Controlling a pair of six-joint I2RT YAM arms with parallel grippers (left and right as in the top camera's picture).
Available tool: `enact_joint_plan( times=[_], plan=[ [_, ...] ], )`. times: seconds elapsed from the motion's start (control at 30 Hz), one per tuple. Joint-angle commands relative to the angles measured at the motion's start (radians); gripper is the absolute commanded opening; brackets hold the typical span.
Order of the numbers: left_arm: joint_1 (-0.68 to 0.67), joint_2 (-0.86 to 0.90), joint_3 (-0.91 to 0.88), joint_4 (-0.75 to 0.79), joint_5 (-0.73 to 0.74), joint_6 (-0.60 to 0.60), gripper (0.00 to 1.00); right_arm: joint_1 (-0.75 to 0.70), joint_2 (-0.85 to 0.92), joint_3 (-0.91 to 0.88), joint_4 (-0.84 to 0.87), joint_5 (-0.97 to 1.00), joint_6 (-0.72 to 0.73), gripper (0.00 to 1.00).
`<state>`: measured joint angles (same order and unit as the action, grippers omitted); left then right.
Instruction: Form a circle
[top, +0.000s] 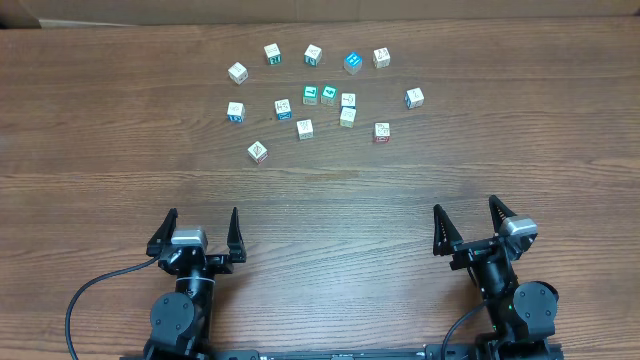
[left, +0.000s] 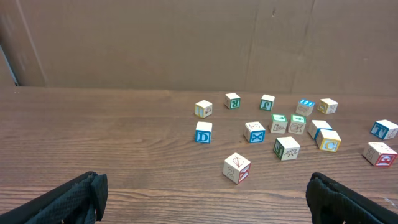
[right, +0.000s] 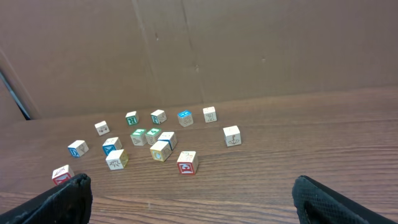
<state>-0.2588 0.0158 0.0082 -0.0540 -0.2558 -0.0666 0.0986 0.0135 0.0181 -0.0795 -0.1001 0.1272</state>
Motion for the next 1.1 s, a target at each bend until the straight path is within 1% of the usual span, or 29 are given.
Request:
enact_joint_plan(
  times=[0.0,0.6,0.67,0.73,0.87,0.97,1.07],
  plan=[
    [0.01,-0.011,-0.003,0.002,-0.013,0.027,1.0,-0.002,-0.011,-0.01,0.004,0.002,0.002,1.0],
    [0.01,-0.011,-0.003,0.003,-0.007,0.026,0.99,-0.002,-0.011,-0.01,0.004,0.002,0.002,1.0],
    [0.01,-0.011,-0.003,0.02,0.018,0.028,1.0,-0.002,-0.011,-0.01,0.004,0.002,0.002,1.0],
    [0.01,-0.011,-0.001,0.035,0.073,0.03,1.0,-0.002,-0.011,-0.01,0.004,0.002,0.002,1.0],
    [0.01,-0.011,0.017,0.023,0.173,0.026,1.0,-0.002,-0.011,-0.01,0.004,0.002,0.002,1.0],
    [0.01,-0.011,0.049,-0.016,0.183,0.008,0.99,-0.002,-0.011,-0.01,0.004,0.002,0.002,1.0],
    [0.01,-0.011,0.11,-0.086,0.183,0.006,0.99,-0.002,-0.011,-0.01,0.004,0.002,0.002,1.0]
  ],
)
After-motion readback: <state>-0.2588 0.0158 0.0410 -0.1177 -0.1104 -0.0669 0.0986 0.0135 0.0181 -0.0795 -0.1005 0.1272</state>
